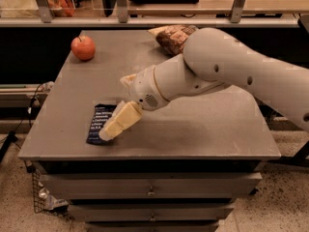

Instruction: Move rxbar blueberry near brown chip bag

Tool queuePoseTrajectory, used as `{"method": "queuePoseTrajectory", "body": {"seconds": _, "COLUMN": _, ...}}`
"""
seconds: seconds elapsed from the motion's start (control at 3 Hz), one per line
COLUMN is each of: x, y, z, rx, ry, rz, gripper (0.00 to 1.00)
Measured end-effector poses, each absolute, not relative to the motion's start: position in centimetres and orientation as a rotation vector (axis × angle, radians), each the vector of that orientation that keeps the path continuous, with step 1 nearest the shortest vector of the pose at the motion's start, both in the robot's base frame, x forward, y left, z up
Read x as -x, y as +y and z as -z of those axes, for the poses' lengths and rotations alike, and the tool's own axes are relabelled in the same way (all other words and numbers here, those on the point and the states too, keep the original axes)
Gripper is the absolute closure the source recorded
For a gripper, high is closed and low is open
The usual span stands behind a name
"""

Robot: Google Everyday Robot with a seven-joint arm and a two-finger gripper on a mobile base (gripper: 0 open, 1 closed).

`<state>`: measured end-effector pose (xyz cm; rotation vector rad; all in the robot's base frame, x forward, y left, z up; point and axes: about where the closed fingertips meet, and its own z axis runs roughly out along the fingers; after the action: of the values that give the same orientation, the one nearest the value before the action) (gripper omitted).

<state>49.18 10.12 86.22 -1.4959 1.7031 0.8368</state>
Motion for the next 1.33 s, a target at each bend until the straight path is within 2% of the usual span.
{"method": "queuePoseTrajectory", "body": {"seconds": 0.67, "x": -50.2, "y": 12.6, "z": -84.4, "rx": 1.481, "ry": 1.709, "rz": -0.864, "gripper": 0.49}}
{"method": "queuePoseTrajectory", "body": {"seconds": 1.33, "x": -51.2, "y": 12.6, "z": -83.2, "rx": 1.467, "ry": 1.731, "rz": -0.842, "gripper": 0.96}}
